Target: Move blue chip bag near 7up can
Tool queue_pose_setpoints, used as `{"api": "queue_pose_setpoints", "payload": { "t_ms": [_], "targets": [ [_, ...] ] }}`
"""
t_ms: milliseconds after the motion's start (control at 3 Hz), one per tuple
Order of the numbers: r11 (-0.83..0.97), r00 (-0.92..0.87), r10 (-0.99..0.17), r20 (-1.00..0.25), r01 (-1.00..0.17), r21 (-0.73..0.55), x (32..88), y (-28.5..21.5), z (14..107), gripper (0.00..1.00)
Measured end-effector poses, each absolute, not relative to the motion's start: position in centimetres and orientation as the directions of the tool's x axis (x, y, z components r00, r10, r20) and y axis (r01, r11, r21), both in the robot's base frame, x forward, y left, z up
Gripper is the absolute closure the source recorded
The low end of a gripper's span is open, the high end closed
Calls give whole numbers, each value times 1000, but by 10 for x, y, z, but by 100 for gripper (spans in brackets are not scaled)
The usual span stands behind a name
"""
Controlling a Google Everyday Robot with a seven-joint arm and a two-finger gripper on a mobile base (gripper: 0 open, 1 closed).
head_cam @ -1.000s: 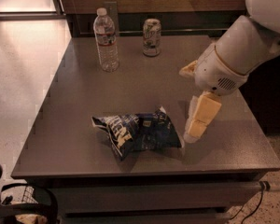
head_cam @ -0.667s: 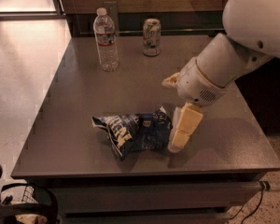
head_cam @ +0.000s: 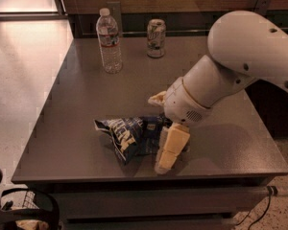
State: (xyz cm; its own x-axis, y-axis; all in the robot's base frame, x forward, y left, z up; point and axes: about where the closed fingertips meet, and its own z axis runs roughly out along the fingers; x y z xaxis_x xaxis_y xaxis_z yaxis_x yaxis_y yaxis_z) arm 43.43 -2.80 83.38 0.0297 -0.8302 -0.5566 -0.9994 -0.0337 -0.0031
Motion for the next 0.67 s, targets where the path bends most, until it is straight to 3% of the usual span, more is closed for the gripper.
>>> {"api": "queue_pose_setpoints", "payload": {
  "t_ms": [667],
  "targets": [
    [-39,36,-832,-554,-999,-6,432,-26,835,49]
  ]
}}
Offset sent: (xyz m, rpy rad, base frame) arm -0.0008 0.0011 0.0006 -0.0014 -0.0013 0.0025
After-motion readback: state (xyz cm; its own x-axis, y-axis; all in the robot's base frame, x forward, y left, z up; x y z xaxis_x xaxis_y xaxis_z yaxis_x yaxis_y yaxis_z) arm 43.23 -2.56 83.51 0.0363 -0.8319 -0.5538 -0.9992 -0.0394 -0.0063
